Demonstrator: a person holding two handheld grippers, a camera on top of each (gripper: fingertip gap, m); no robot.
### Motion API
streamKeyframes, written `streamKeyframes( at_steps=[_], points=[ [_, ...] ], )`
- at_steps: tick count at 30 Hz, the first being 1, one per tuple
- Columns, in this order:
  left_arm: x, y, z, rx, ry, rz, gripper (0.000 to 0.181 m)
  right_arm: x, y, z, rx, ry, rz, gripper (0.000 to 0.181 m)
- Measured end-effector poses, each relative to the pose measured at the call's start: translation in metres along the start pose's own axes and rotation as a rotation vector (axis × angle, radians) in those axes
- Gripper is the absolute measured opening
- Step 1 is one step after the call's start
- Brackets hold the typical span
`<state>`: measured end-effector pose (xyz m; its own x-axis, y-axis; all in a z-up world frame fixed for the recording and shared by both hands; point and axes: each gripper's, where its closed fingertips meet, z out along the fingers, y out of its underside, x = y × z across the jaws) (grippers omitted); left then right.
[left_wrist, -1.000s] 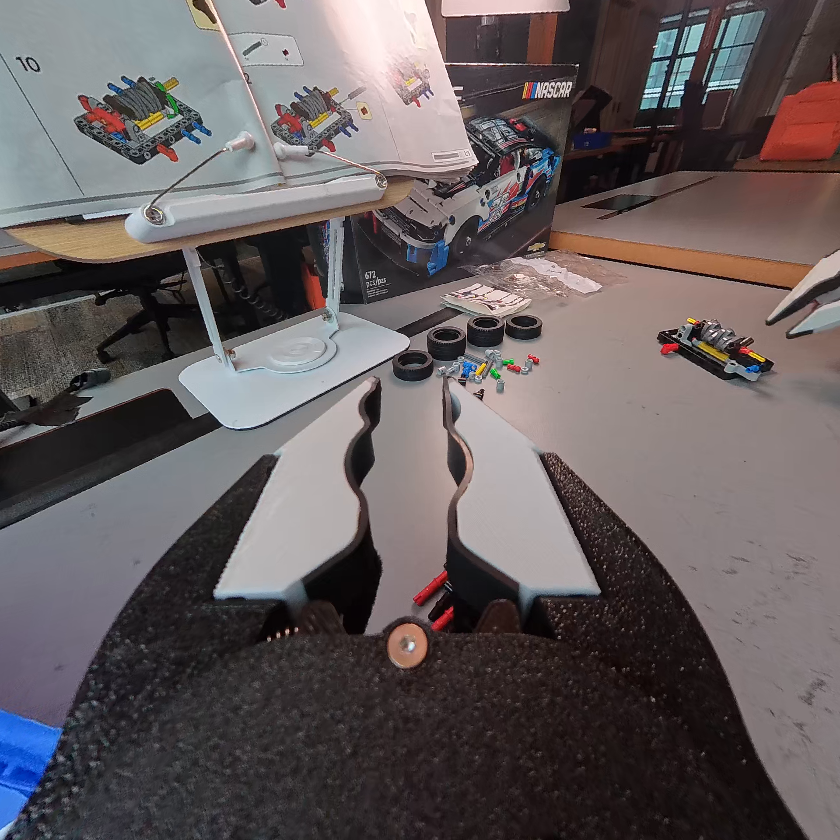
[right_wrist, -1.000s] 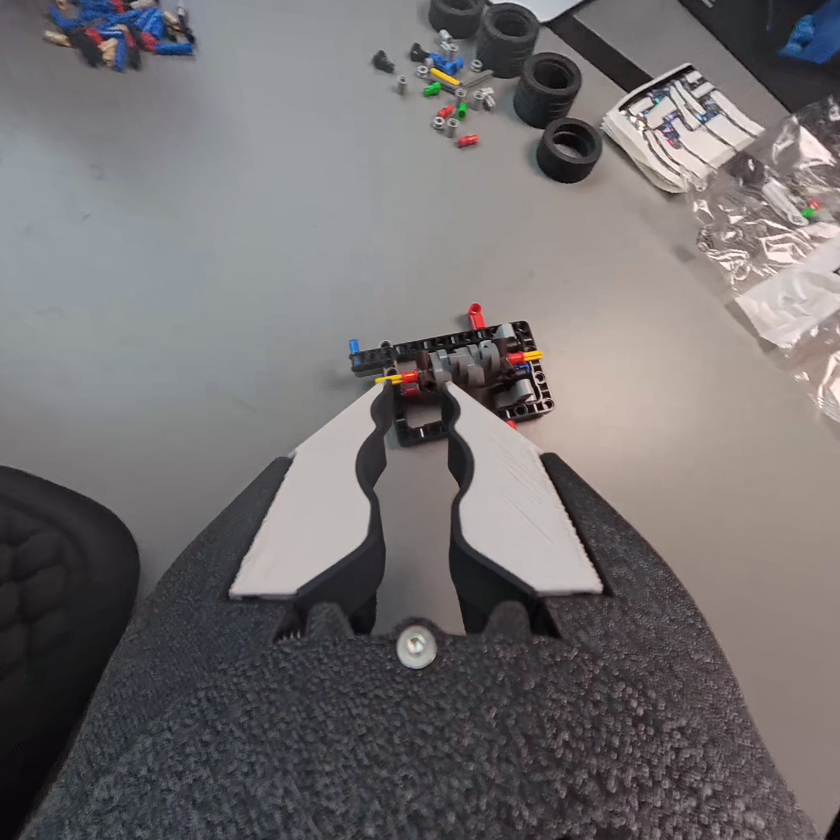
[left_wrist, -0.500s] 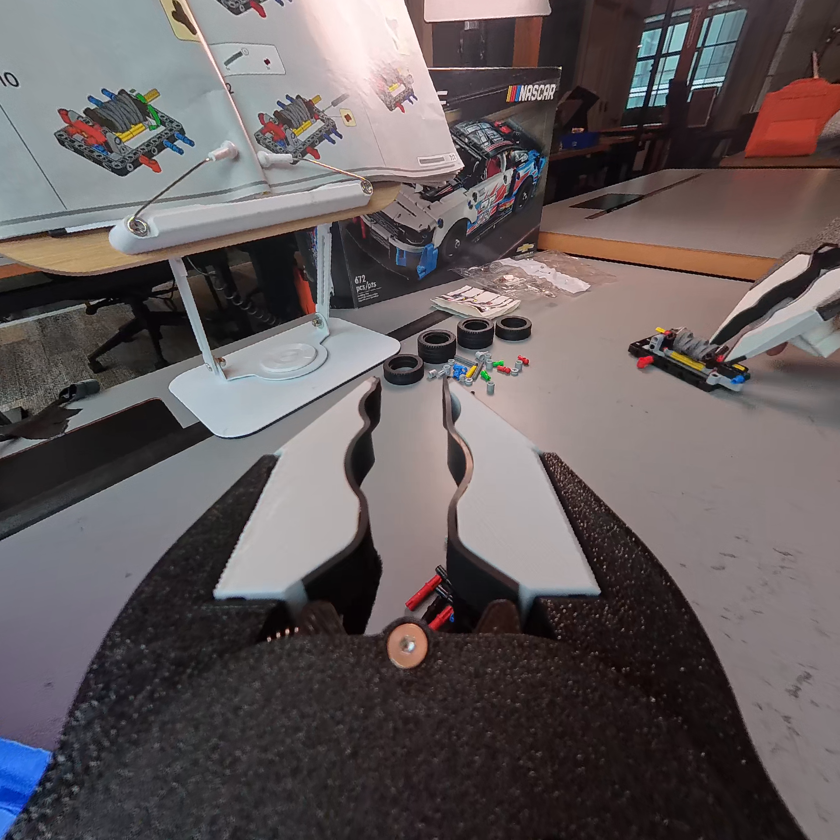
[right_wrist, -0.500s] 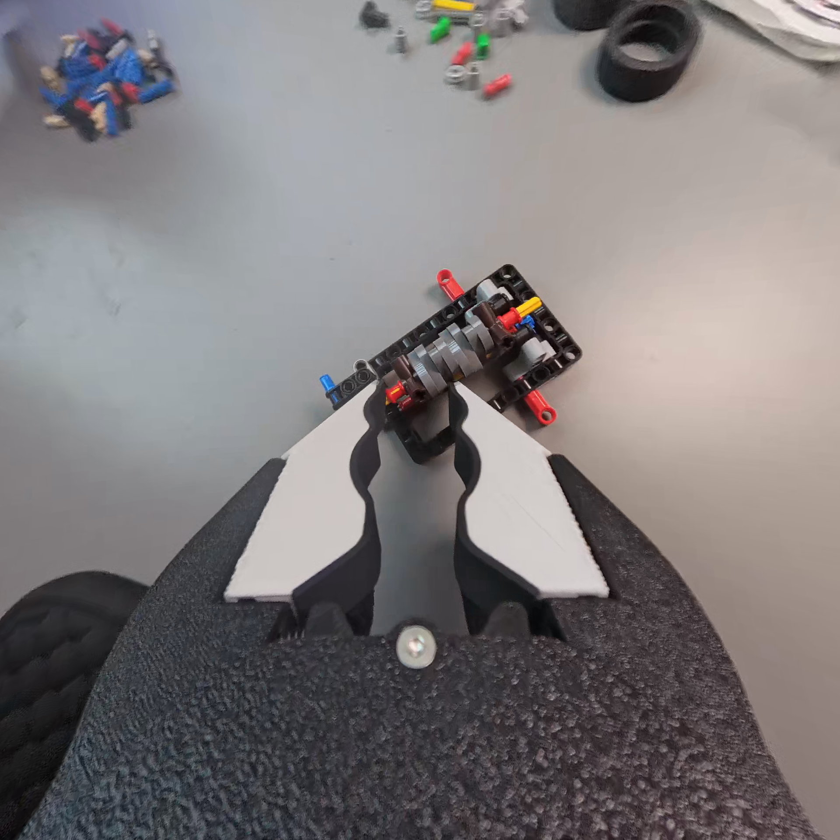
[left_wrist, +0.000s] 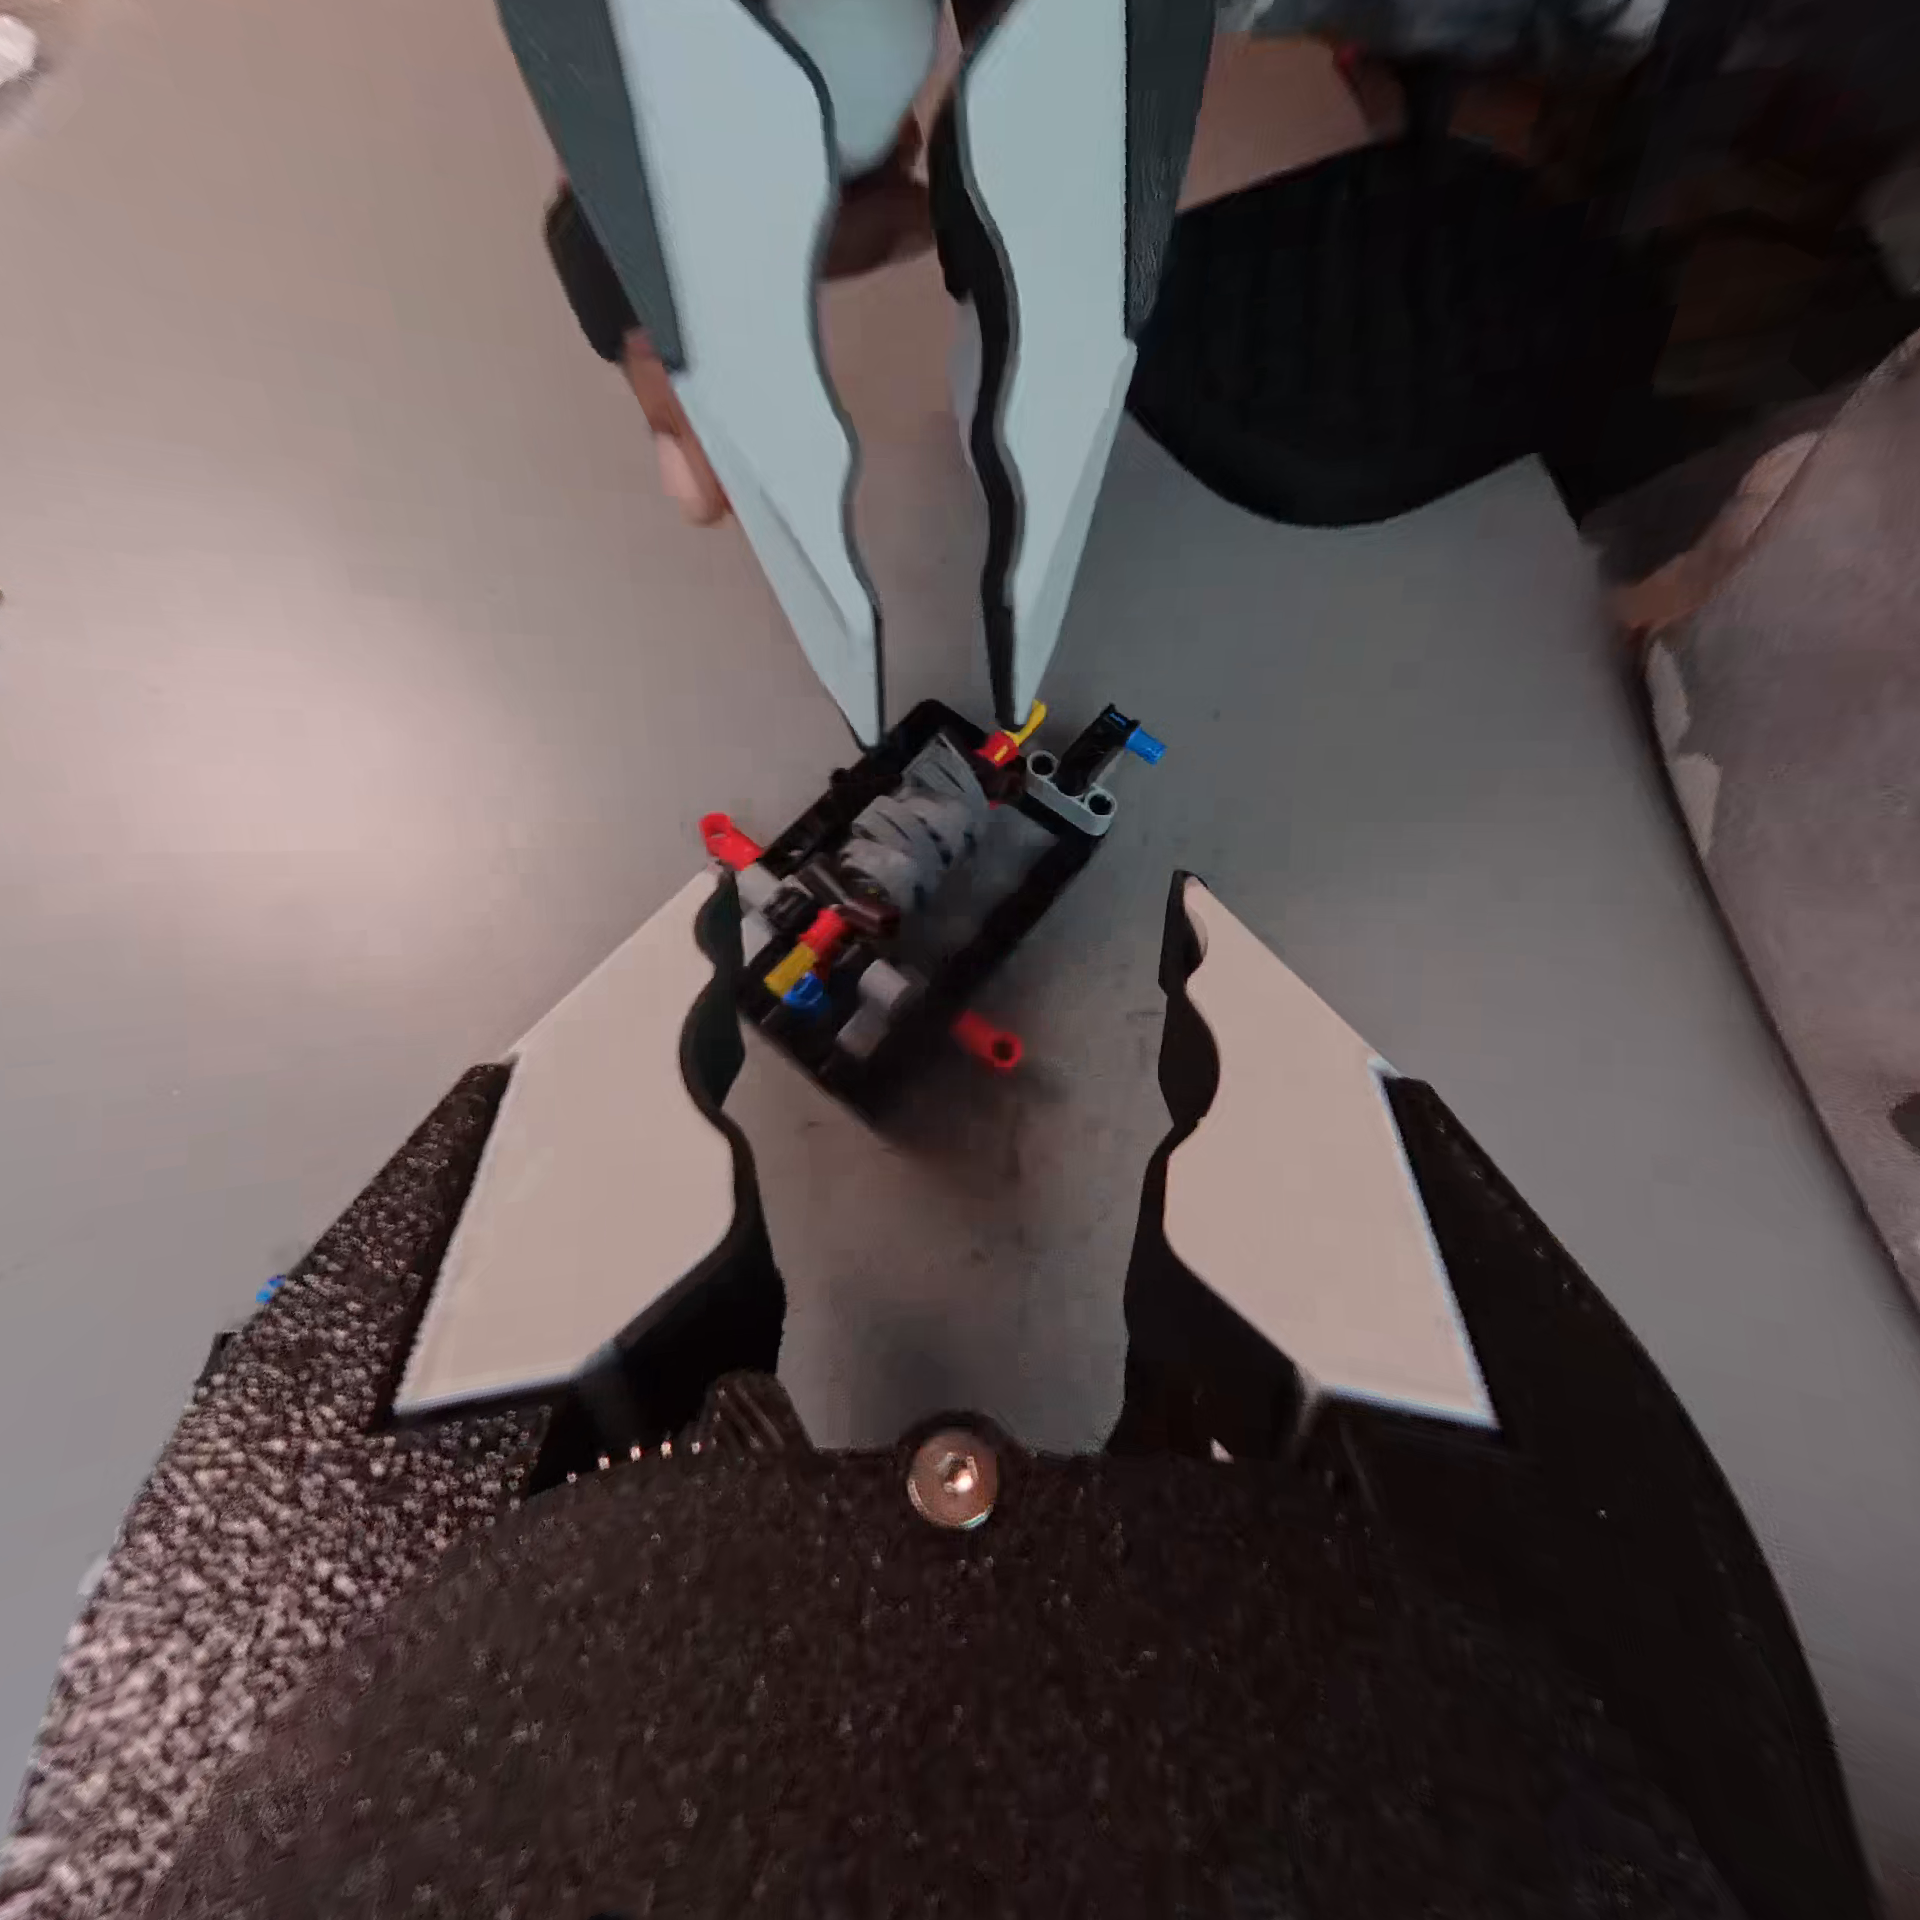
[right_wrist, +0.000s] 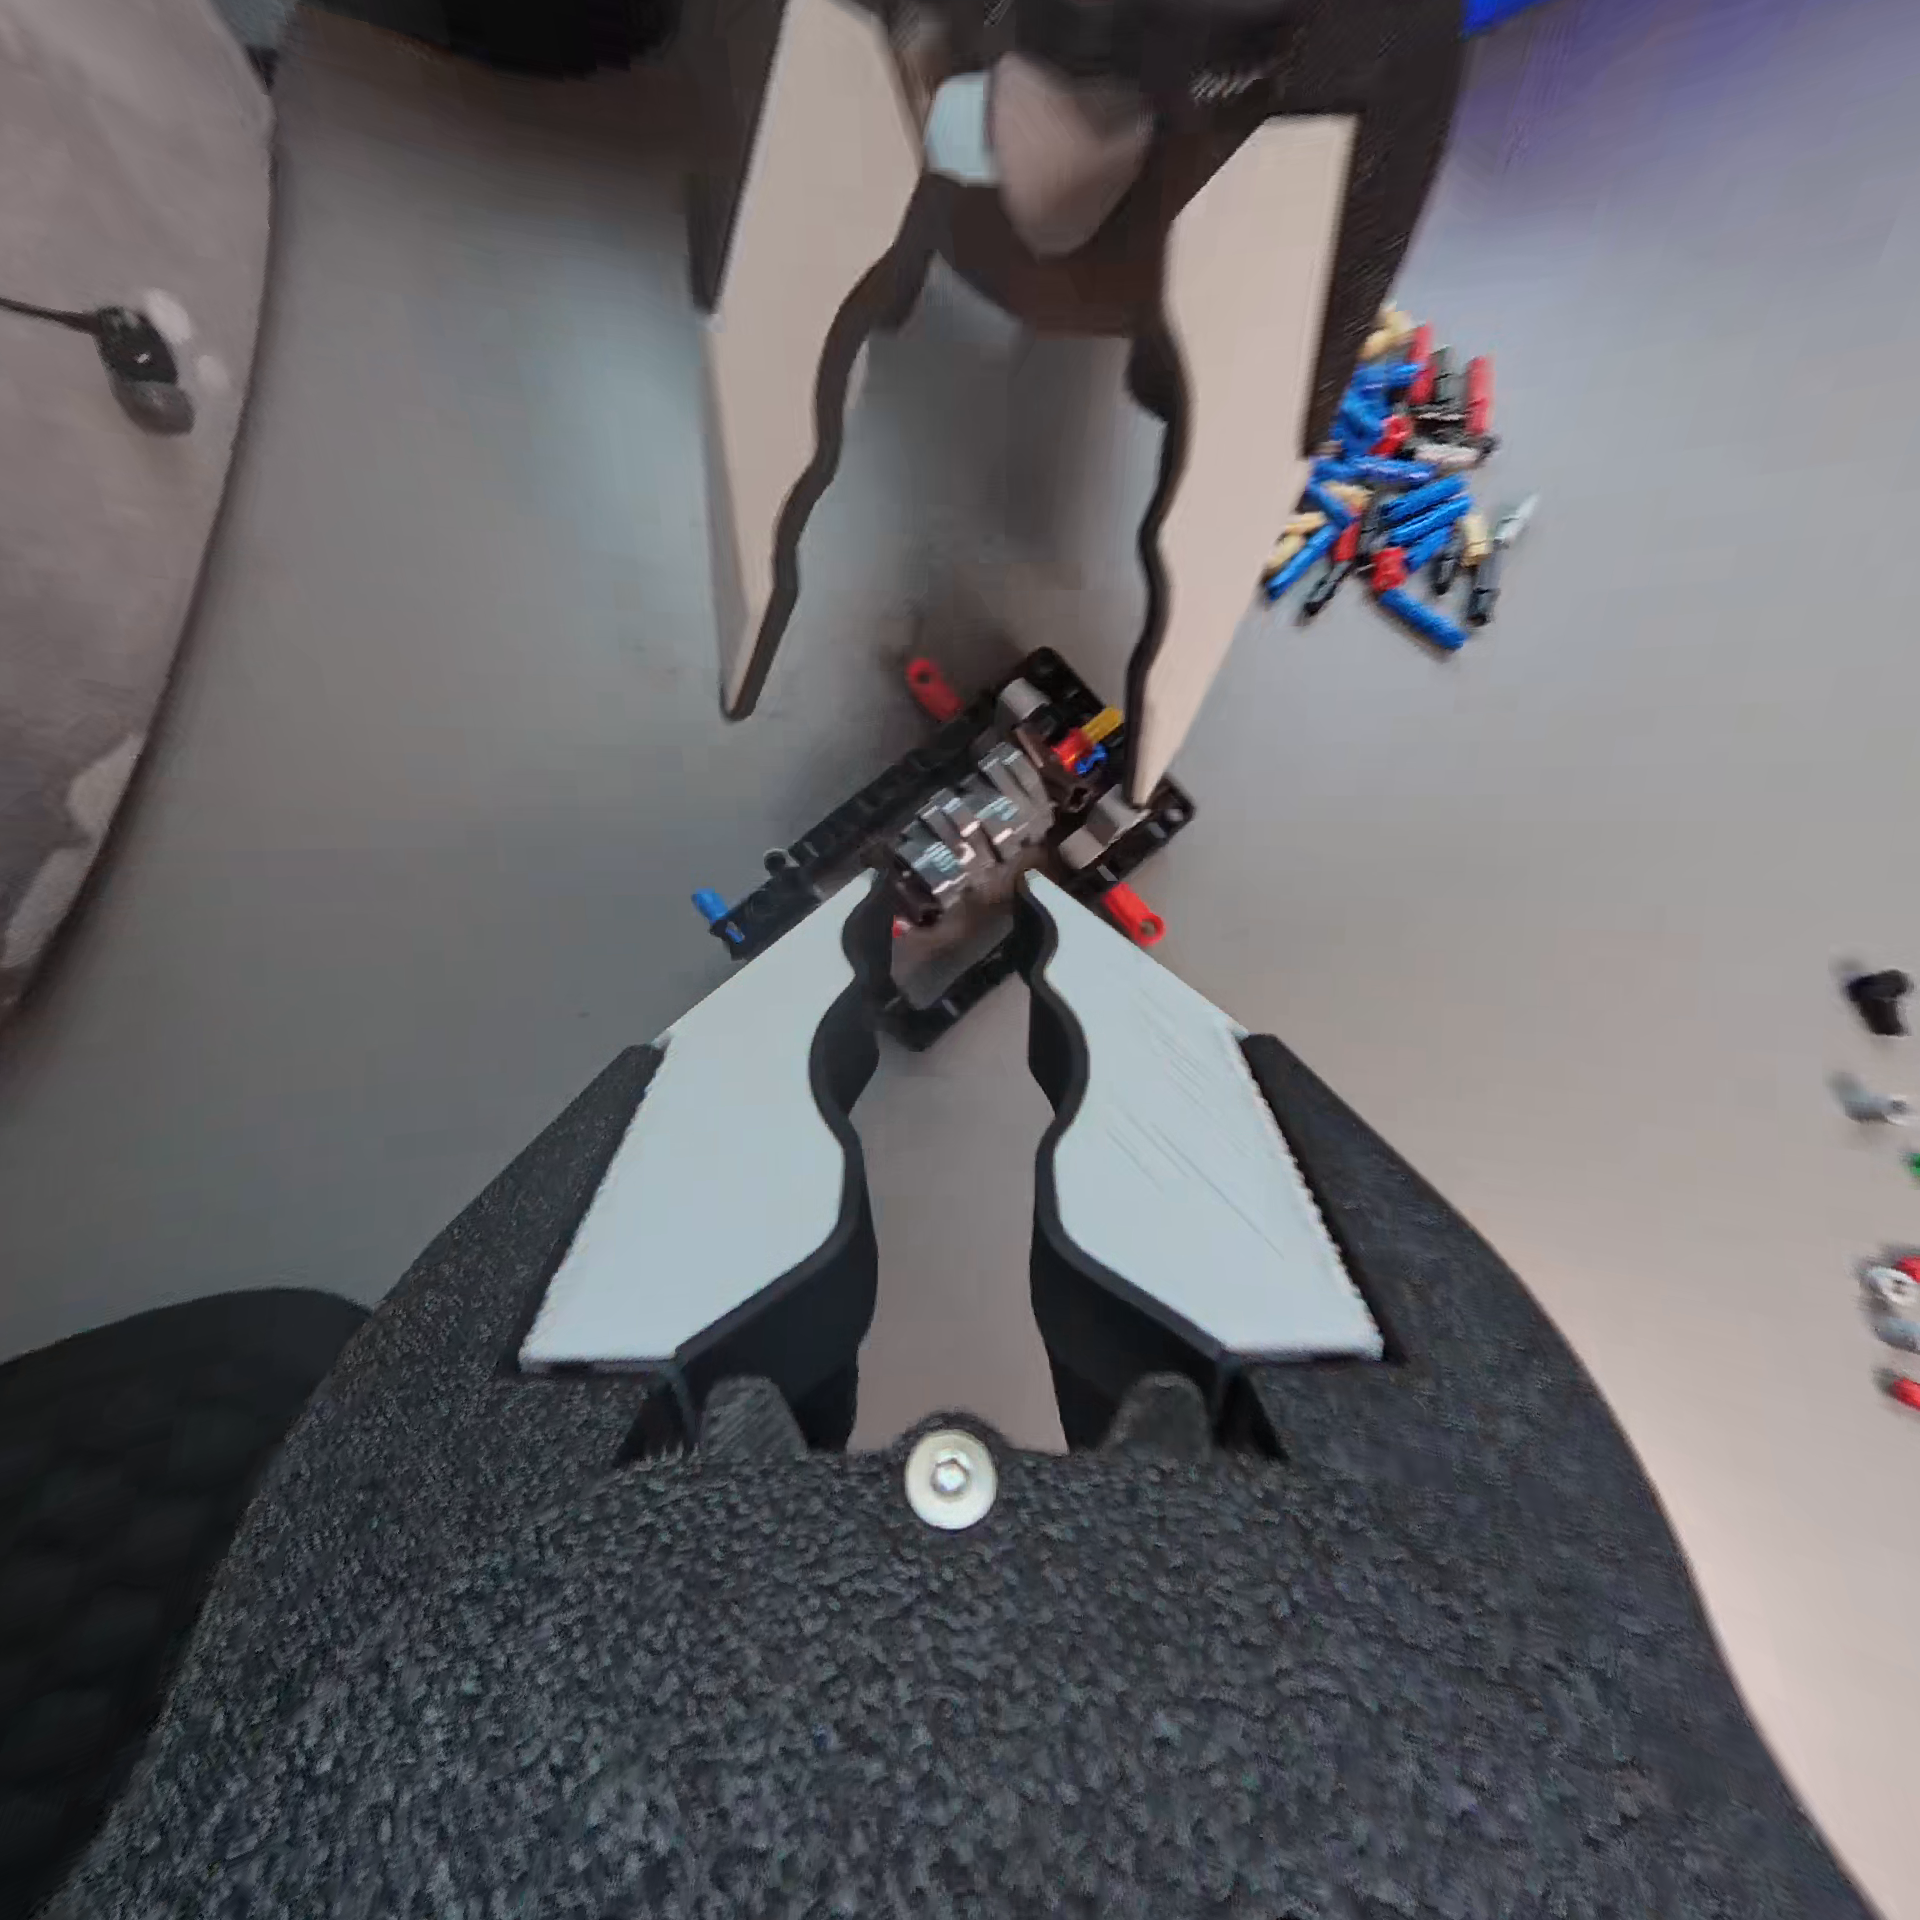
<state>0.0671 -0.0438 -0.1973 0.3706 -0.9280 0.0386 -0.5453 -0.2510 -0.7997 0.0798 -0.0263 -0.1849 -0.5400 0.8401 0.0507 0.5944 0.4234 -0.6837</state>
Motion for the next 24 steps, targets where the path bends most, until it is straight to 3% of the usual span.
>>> streamKeyframes(
  at_steps=[1, 3, 5, 7, 9, 11, 15, 19, 24],
  points=[
    [-0.001, 0.003, 0.003, -0.021, -0.018, 0.011, 0.082, 0.009, -0.003, -0.004, 0.019, 0.060, 0.018, 0.023],
    [-0.004, 0.005, -0.001, -0.051, -0.045, 0.008, 0.068, 0.017, -0.004, -0.014, 0.042, 0.146, 0.052, 0.020],
    [-0.012, 0.014, -0.007, -0.140, -0.097, -0.012, 0.053, 0.005, -0.005, -0.020, 0.055, 0.159, 0.091, 0.020],
    [-0.010, 0.032, -0.013, -0.280, -0.127, -0.011, 0.053, -0.008, -0.003, -0.018, 0.038, 0.191, 0.154, 0.022],
    [-0.003, 0.035, -0.019, -0.321, -0.138, 0.012, 0.052, -0.023, 0.011, -0.006, -0.051, 0.208, 0.247, 0.025],
    [-0.002, 0.025, -0.026, -0.264, -0.169, 0.030, 0.052, -0.032, 0.022, 0.006, -0.103, 0.234, 0.361, 0.029],
    [-0.008, 0.013, -0.034, -0.129, -0.183, -0.020, 0.059, -0.042, 0.014, 0.022, -0.047, 0.222, 0.460, 0.028],
    [-0.006, 0.019, -0.025, -0.106, -0.125, -0.004, 0.069, -0.042, 0.015, 0.031, -0.086, 0.212, 0.430, 0.019],
    [-0.015, 0.019, -0.011, -0.104, -0.094, 0.064, 0.078, -0.027, 0.024, 0.019, -0.148, 0.270, 0.361, 0.009]
  ],
)
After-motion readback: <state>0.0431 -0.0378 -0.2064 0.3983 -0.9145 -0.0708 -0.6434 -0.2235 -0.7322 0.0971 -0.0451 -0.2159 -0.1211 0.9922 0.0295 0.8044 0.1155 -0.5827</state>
